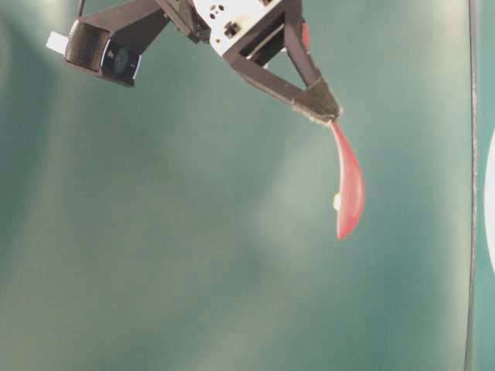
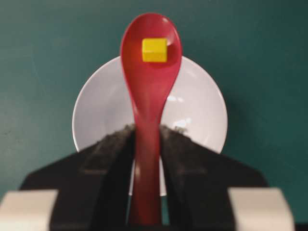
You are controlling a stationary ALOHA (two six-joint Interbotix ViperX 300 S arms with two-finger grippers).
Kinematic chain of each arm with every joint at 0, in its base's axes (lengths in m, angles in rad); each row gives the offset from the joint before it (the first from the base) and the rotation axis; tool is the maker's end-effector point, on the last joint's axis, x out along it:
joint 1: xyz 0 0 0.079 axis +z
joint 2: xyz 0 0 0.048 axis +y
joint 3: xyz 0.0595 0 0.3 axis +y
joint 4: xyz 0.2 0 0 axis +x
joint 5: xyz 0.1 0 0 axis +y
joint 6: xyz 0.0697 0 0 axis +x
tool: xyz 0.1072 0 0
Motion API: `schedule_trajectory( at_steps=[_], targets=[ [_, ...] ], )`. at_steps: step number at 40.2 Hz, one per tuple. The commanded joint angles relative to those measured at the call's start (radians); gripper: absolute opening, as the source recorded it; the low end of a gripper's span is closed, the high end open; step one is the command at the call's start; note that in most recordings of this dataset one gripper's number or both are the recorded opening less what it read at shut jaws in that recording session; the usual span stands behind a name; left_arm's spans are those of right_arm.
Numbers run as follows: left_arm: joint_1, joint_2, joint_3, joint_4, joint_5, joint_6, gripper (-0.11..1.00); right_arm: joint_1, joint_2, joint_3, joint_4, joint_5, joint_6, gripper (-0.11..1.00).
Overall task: Scoop the yellow hexagonal prism block from the bowl with a spoon using the right arm.
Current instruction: 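Hold the spoon with the yellow block steady above the bowl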
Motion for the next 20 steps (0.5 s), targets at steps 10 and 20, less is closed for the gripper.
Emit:
schedule_trajectory(
  at_steps=[10, 20],
  targets=[
    [0.002, 0.008, -0.023, 0.008, -0.023, 0.002, -0.01, 0.002, -0.015, -0.012, -0.002, -0.018, 0.000, 0.24],
    [0.003, 0.009, -0.021, 0.008, -0.025, 0.000, -0.01, 0.002, -0.015, -0.012, -0.002, -0.037, -0.003, 0.24]
  ],
)
